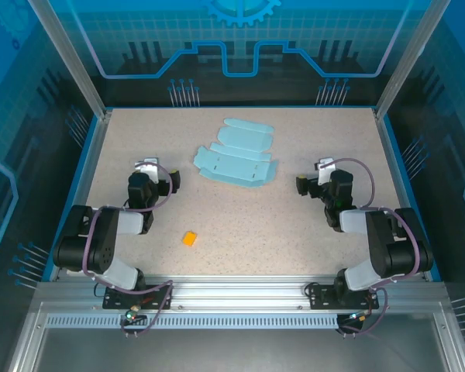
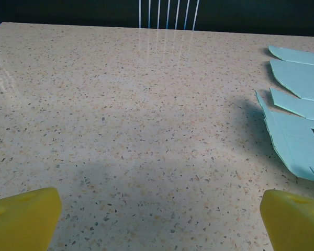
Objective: Fold the paper box
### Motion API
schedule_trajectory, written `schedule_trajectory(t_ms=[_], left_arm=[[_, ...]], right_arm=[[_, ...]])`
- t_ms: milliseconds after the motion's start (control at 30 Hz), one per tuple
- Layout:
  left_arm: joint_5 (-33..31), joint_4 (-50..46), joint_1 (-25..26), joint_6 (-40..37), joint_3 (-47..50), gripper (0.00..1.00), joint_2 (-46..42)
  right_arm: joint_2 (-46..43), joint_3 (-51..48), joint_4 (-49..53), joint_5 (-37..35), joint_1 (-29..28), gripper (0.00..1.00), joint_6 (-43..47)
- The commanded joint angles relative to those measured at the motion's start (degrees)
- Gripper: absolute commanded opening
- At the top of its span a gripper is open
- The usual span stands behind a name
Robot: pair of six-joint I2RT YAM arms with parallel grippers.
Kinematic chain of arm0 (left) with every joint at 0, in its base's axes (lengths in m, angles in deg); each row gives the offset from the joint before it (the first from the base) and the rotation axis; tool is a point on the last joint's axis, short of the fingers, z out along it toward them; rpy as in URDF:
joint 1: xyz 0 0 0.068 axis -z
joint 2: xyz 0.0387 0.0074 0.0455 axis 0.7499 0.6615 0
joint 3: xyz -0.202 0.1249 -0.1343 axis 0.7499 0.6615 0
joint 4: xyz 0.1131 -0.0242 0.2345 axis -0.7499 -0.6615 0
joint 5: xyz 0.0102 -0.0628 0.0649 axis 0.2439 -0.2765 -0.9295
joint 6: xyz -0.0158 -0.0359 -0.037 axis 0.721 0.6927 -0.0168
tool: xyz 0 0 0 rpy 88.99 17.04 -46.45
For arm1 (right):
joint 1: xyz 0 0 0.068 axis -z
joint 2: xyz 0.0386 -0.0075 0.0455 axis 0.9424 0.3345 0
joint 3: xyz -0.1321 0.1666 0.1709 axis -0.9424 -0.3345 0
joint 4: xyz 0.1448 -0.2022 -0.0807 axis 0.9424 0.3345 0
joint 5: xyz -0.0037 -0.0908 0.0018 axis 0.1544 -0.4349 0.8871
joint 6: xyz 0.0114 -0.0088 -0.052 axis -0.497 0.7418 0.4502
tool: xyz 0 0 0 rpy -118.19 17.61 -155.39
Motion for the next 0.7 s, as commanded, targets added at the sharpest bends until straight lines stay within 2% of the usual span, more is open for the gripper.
schedule_trajectory(t_ms=[0, 667], left_arm=[[1.51, 1.91, -0.40, -0.56, 0.42, 0.99, 0.46], [2.81, 1.82, -1.54, 0.56, 0.44, 0.99, 0.42]], right_arm=[[0.11, 0.71, -1.50, 0.49, 0.90, 1.00, -0.36], [0.08, 0.71, -1.42, 0.51, 0.93, 1.00, -0.38]])
